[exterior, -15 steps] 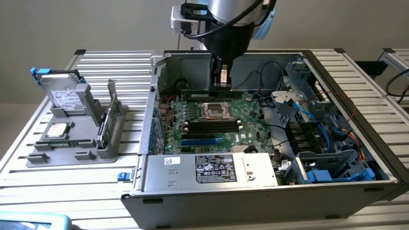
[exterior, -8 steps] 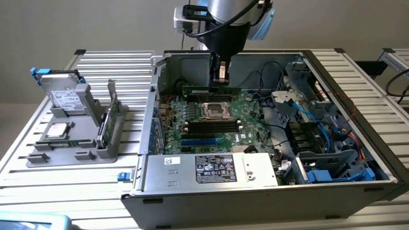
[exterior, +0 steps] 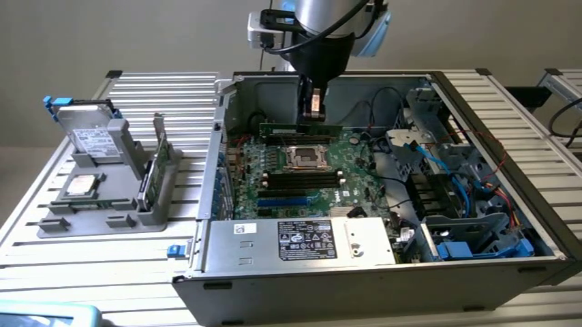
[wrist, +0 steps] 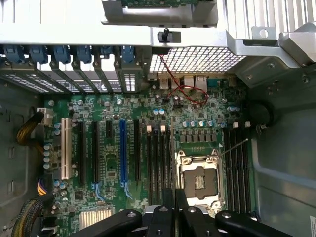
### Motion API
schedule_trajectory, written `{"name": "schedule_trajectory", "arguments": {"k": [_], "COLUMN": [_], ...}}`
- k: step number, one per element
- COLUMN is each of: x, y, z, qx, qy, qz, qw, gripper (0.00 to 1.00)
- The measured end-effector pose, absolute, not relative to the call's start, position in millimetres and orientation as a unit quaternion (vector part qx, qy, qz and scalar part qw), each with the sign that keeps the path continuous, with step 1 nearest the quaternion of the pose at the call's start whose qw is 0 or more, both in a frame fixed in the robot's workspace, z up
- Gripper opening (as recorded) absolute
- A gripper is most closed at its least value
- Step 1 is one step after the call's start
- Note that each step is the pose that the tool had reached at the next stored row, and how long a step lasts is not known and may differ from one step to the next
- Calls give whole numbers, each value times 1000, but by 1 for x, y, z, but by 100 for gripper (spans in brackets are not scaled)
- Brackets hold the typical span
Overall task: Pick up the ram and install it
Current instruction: 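Pick up the ram and move it above insertion slot, then insert the ram into the slot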
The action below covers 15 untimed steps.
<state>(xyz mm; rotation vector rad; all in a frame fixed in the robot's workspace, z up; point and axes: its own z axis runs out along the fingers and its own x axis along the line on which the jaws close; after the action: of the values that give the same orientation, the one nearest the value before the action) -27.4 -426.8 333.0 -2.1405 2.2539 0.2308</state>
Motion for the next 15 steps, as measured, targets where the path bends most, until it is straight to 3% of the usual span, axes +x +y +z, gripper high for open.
{"name": "schedule_trajectory", "arguments": {"k": [15], "x": [-27], "y": [-427], "z": [333], "qx": [-687], "qy": [723], "qz": [74], "qw": [12], "gripper": [13]}}
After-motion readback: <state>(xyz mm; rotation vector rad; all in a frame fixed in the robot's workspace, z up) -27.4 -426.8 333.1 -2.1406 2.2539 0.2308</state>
